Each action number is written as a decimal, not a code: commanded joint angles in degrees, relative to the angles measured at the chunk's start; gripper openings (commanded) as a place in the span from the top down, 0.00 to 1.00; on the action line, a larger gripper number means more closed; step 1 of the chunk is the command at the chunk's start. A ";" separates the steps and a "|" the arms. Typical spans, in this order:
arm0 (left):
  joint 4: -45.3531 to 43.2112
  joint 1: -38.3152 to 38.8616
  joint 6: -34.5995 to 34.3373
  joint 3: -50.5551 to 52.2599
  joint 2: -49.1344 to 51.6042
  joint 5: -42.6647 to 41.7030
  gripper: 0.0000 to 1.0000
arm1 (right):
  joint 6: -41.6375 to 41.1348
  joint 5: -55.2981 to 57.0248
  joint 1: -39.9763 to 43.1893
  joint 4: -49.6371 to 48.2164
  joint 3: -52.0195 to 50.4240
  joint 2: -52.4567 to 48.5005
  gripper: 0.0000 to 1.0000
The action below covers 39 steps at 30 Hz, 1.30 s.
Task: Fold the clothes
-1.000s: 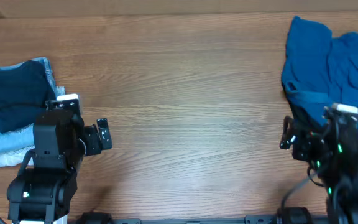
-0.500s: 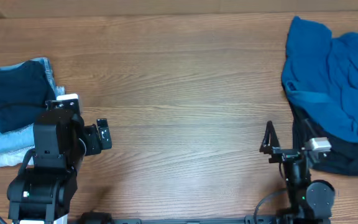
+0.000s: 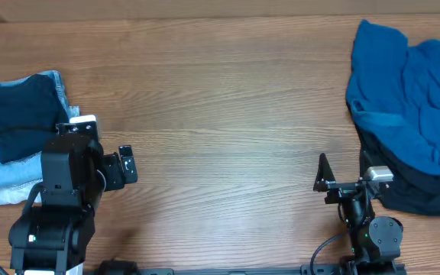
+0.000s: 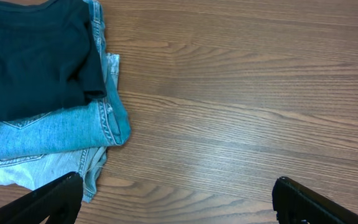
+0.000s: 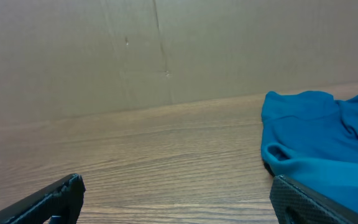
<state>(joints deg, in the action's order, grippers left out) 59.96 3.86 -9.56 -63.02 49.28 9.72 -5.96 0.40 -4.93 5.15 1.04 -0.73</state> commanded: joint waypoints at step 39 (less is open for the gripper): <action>-61.59 4.24 0.55 62.77 -49.11 3.45 0.00 | 0.35 -0.07 -0.22 -0.33 -0.57 0.55 0.00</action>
<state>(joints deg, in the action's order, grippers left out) -4.58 8.27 -9.06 -0.73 0.93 14.63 -5.96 0.38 -4.91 5.13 1.04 -0.73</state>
